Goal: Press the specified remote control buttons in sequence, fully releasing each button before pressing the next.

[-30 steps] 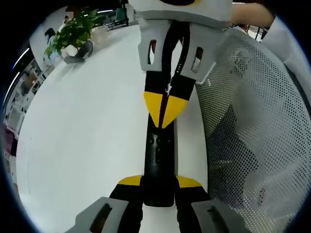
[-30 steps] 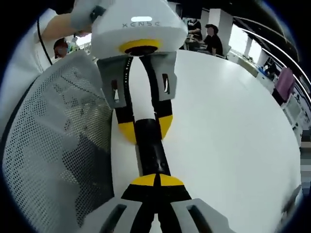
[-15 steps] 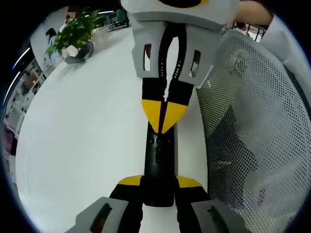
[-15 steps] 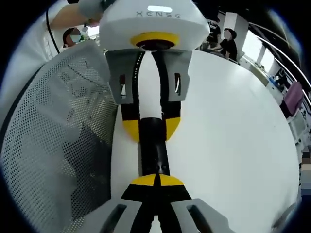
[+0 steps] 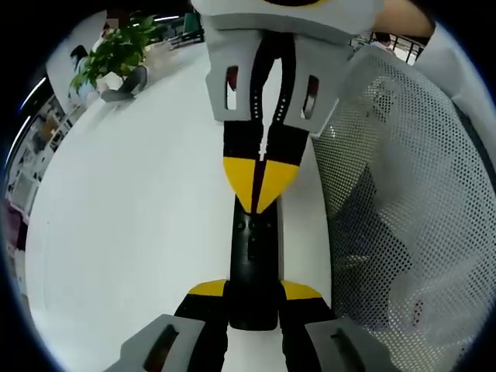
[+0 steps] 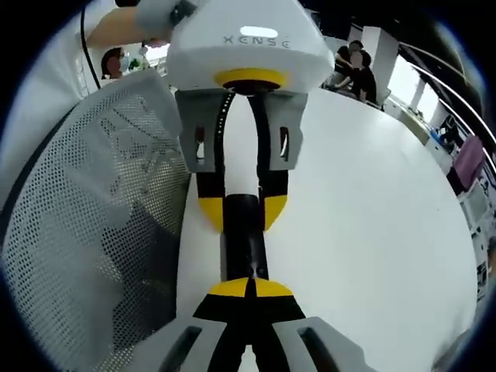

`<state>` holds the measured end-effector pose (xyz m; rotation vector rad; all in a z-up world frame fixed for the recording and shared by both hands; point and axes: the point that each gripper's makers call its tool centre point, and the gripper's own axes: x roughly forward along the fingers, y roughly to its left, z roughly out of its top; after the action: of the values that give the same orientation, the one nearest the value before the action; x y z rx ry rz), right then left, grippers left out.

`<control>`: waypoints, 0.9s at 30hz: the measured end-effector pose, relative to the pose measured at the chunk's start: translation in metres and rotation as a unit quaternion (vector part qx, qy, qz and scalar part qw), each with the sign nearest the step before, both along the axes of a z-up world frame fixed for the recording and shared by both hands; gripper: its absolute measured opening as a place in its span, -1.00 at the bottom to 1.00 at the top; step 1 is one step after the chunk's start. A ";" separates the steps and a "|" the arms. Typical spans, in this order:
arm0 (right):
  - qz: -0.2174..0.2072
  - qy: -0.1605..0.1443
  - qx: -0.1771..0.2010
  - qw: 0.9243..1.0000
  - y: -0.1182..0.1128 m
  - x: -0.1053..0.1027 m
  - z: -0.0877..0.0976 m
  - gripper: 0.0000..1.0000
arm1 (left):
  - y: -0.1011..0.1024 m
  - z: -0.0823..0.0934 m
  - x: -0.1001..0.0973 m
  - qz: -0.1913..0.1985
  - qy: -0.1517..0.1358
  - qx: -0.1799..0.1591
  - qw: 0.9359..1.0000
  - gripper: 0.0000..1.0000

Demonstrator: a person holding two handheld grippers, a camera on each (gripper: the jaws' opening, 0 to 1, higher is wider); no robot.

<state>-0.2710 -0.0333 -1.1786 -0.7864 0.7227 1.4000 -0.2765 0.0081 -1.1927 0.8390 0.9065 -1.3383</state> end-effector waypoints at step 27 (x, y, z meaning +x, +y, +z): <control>0.050 0.017 -0.075 0.996 -0.004 -0.002 -0.009 -0.93 | 0.000 0.000 0.001 -0.012 0.002 0.004 1.000 -0.52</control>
<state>-0.2731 -0.0376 -1.1872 -0.9284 0.8324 1.4640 -0.2756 0.0080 -1.1926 0.8567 0.9084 -1.3592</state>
